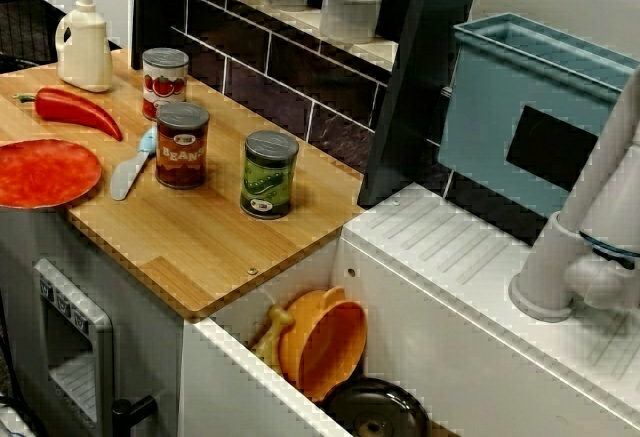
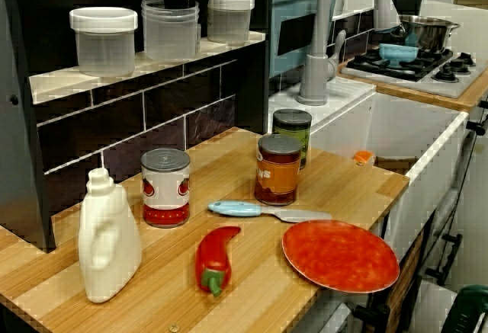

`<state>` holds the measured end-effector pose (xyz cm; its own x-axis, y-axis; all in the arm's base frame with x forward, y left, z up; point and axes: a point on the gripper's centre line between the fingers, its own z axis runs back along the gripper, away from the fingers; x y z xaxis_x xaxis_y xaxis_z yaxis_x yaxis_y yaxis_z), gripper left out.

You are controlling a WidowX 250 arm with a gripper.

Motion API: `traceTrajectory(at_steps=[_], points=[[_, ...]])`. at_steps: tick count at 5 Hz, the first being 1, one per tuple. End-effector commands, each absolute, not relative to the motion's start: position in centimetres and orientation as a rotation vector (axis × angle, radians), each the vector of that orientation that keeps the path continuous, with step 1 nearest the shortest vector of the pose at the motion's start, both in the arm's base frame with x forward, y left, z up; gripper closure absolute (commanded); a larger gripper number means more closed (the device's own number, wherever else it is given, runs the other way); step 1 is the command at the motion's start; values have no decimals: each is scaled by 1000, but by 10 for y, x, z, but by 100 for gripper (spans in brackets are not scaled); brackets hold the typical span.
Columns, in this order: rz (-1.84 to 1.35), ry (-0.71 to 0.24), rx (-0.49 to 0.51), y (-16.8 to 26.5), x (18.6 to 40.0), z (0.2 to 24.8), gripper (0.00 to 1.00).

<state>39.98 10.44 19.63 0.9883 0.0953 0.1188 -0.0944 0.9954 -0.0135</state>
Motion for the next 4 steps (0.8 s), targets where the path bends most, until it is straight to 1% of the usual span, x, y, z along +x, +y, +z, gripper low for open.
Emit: traceTrajectory(at_steps=[1, 4], points=[[107, -165, 8, 106, 398, 211, 100], [103, -166, 3, 104, 403, 206, 100]])
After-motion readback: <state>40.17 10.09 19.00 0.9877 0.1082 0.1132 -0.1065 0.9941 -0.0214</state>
